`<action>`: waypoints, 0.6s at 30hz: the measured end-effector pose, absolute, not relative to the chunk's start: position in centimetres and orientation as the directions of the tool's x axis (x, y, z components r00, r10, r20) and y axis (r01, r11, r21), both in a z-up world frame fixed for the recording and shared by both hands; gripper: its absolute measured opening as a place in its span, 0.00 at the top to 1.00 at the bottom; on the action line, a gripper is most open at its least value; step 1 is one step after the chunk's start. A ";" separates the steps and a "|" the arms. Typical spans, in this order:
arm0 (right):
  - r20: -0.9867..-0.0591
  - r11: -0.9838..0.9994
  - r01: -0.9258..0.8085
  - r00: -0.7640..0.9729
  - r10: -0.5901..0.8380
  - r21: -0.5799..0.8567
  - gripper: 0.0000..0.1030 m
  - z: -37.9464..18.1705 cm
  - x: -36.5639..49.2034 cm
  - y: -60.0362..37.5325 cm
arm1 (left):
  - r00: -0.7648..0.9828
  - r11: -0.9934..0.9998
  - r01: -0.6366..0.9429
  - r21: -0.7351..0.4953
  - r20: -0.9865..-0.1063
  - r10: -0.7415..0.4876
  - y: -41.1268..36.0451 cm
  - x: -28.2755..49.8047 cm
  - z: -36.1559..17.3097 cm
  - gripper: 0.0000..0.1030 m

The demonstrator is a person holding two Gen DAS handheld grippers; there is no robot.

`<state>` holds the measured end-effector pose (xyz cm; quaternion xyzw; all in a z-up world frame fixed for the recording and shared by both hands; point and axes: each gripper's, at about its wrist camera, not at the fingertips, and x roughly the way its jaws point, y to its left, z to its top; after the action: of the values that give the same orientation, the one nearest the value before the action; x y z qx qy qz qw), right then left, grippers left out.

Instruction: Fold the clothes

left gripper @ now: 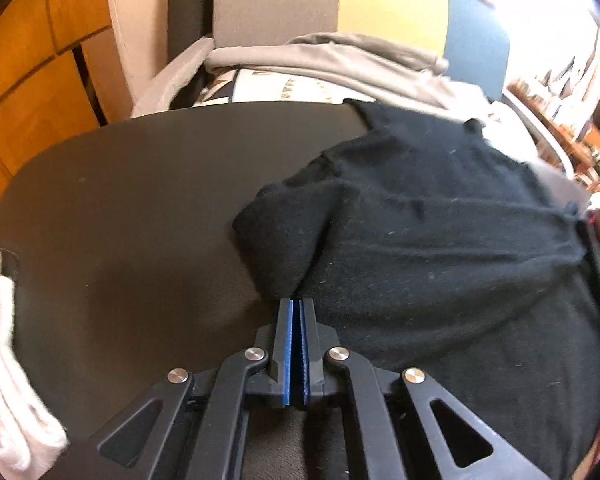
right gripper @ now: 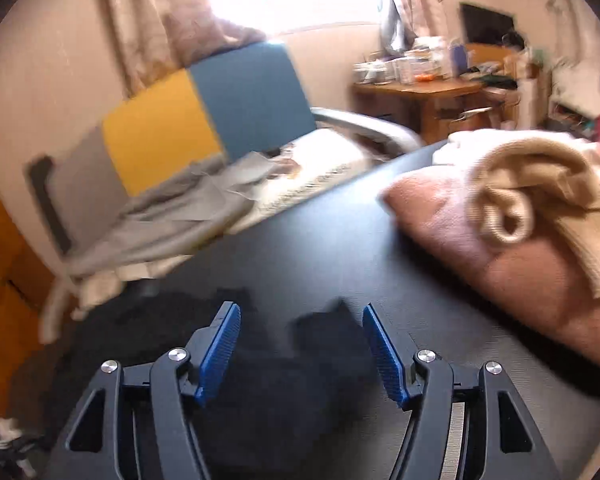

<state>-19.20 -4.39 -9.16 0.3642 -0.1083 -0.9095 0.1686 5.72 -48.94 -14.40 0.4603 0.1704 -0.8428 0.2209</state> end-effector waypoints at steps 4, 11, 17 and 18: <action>-0.628 -0.787 0.480 -0.487 -0.607 0.389 0.36 -9.7 -19.6 -10.4 | -0.552 -0.829 0.532 -0.170 -0.813 -0.187 -49.2 7.0 -12.9 0.96; -0.825 -0.567 0.824 -0.316 -0.468 0.006 0.47 -13.8 -21.3 -23.3 | -0.624 -0.867 0.463 -0.184 -0.762 -0.171 -47.4 8.6 -11.3 0.92; -0.884 -0.472 0.873 -0.312 -0.348 -0.122 0.50 -16.4 -22.9 -25.4 | -0.632 -0.909 0.386 -0.156 -0.763 -0.138 -45.1 7.3 -12.3 0.92; -0.889 -0.464 0.876 -0.314 -0.334 -0.135 0.51 -16.9 -23.1 -25.6 | -0.625 -0.911 0.382 -0.156 -0.769 -0.131 -45.0 7.0 -12.7 0.91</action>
<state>-23.10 -25.56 -16.87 0.4217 0.3211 -0.7444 0.4062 7.00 -44.97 -12.70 0.4080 0.1540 -0.8882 0.1445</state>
